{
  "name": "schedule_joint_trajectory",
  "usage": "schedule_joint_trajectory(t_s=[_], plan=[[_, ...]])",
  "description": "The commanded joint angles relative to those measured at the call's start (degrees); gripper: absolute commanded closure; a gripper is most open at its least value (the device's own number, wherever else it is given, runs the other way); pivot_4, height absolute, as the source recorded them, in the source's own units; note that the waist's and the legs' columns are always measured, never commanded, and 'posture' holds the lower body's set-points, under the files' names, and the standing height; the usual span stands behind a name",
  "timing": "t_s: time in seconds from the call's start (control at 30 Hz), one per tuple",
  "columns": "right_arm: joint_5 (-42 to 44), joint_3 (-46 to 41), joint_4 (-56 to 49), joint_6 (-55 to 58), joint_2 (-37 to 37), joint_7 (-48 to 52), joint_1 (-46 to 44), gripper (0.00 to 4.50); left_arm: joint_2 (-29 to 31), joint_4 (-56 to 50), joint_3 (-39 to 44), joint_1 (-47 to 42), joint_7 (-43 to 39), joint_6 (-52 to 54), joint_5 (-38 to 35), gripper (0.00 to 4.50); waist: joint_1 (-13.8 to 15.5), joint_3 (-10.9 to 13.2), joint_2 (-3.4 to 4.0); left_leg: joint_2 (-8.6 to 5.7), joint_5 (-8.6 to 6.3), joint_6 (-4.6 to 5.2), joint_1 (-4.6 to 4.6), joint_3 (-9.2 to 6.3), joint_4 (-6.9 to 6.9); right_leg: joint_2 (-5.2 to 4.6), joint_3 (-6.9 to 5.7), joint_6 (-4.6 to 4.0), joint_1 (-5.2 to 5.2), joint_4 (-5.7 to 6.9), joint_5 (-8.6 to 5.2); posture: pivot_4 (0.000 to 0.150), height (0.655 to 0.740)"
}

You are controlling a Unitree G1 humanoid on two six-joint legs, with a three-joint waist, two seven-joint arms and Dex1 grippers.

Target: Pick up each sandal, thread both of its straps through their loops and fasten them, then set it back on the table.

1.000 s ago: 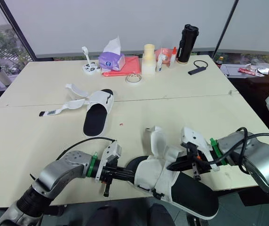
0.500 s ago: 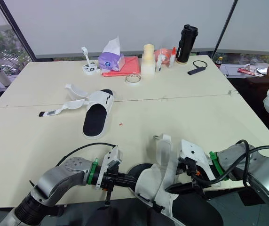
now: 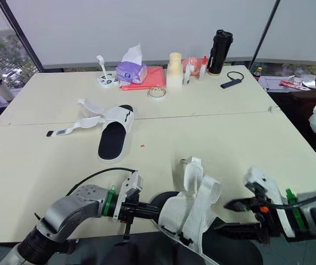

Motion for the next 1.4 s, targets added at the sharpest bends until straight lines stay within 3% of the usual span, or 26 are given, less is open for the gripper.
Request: schedule_joint_trajectory(t_s=[0.03, 0.27, 0.4, 0.5, 0.7, 0.73, 0.97, 1.27, 1.4], plan=[[-2.3, -2.3, -4.6, -2.5, 1.7, -3.4, 3.2, 0.02, 0.9, 2.5, -0.6, 0.9, 1.3, 0.5, 2.1, 4.50, -0.1, 0.0, -0.04, 0.00, 0.00, 0.00, 0.02, 0.00, 0.00, 0.00, 0.00, 0.02, 0.01, 0.00, -0.02, 0.150, 0.7400], [-15.5, 10.2, -8.4, -16.5, 7.5, -15.2, 2.3, 0.02, 0.8, 3.3, -0.5, 0.0, 1.0, 0.1, 2.0, 4.50, -0.1, 0.0, -0.03, 0.00, 0.00, -0.01, 0.01, 0.01, 0.01, -0.02, 0.04, 0.17, -0.03, -0.02, -0.14, 0.150, 0.7400], [-18.3, 13.4, -8.1, -21.9, 10.7, -18.6, 0.2, 0.02, 1.2, 3.3, -0.2, -0.1, 0.9, 0.0, 1.9, 4.50, -0.1, 0.0, -0.04, 0.00, 0.00, -0.01, -0.01, 0.01, 0.00, -0.02, 0.06, 0.13, -0.03, -0.02, -0.11, 0.150, 0.7400], [-19.3, 15.5, -7.8, -24.5, 13.3, -20.2, -1.7, 1.26, 1.3, 3.3, -0.2, -0.1, 0.9, -0.1, 2.0, 4.50, -0.1, 0.0, -0.04, 0.00, 0.00, -0.01, 0.01, 0.00, 0.01, -0.02, 0.07, 0.10, -0.02, -0.01, -0.09, 0.150, 0.7400], [-20.3, 20.1, -6.5, -25.6, 16.2, -23.3, -5.3, 4.23, 1.0, 3.3, 2.2, -0.7, 1.7, 0.2, 1.0, 4.50, -0.3, 0.0, -0.03, 0.02, 0.00, -0.01, 0.00, -0.02, 0.00, -0.02, 0.09, 0.02, -0.05, -0.01, -0.05, 0.150, 0.7400], [-20.9, 20.6, -6.1, -26.1, 16.5, -23.6, -5.9, 4.37, 0.9, 3.3, 2.7, -0.9, 1.9, 0.2, 0.9, 4.50, -0.3, 0.0, -0.04, 0.02, 0.00, -0.01, 0.01, -0.03, 0.00, -0.01, 0.09, 0.02, -0.05, 0.00, -0.04, 0.150, 0.7400], [-30.3, 29.6, 8.7, -38.7, 18.1, -22.1, -21.1, 4.37, -2.1, 8.0, 9.2, -6.4, 4.5, 1.2, -1.5, 4.50, -0.3, 0.1, -0.05, -0.01, 0.00, -0.01, -0.02, 0.02, 0.03, 0.02, 0.08, -0.03, -0.12, 0.05, 0.01, 0.150, 0.7400], [-35.5, 37.7, 24.3, -49.9, 20.5, -14.7, -33.6, 4.37, -2.9, 9.0, 9.3, -6.9, 4.8, 0.5, -0.5, 4.50, -0.1, 0.0, -0.01, 0.00, 0.01, -0.02, -0.71, -0.04, 0.03, -0.01, -0.01, 0.20, -0.75, 0.14, 0.16, 0.150, 0.7400], [-36.3, 40.6, 25.9, -49.5, 19.6, -10.5, -35.8, 3.03, -4.3, 9.7, 7.9, -7.0, 5.4, -1.6, 1.3, 4.50, -0.2, 0.0, 0.01, 0.00, 0.01, -0.02, -0.64, -0.05, 0.08, -0.01, 0.00, 0.18, -0.73, 0.23, 0.18, 0.150, 0.7400]])
